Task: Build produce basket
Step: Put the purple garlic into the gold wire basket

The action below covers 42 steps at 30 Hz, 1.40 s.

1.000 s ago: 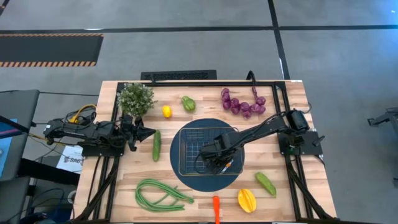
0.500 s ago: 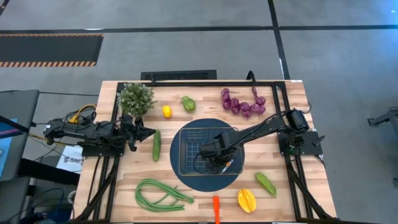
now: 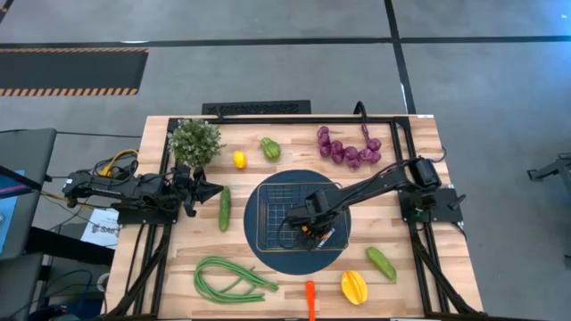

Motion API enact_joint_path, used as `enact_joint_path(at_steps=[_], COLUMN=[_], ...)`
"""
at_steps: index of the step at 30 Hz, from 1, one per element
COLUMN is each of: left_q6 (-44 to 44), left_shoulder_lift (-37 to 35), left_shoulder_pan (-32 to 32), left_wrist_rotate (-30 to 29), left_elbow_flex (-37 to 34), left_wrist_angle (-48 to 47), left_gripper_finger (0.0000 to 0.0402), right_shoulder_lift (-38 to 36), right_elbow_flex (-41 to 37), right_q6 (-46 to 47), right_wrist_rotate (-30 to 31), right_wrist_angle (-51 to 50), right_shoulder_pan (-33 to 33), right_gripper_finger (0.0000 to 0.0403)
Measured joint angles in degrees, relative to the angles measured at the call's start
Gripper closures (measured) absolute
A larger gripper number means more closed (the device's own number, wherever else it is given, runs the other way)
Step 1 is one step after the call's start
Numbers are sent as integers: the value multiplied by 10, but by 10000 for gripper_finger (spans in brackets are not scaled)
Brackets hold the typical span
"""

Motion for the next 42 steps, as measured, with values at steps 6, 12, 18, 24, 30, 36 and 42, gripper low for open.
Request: enact_joint_path(at_steps=[6, 12, 18, 24, 30, 36, 42], left_q6=[-1, -1, -1, -8, -18, -18, -20], left_shoulder_lift=[0, 0, 0, 0, 0, 0, 0], left_shoulder_pan=[0, 0, 0, 0, 0, 0, 0], left_wrist_rotate=[0, 0, 0, 1, 15, 13, 4], left_elbow_flex=[0, 0, 0, 0, 0, 0, 0], left_wrist_angle=[-1, -7, -7, -9, -9, -9, -8], left_gripper_finger=[401, 401, 401, 401, 402, 401, 401], right_shoulder_lift=[10, -9, -28, -98, -148, -147, -101], right_elbow_flex=[5, 64, 158, 161, 159, 158, 158], right_q6=[-2, -20, -49, -58, -100, -172, -264], right_wrist_rotate=[0, 8, 111, 153, 177, 177, 176], right_wrist_angle=[12, -60, -249, -257, -277, -280, -280], right_shoulder_pan=[-1, -15, -40, -109, -194, -273, -325], right_gripper_finger=[372, 359, 351, 331, 277, 197, 146])
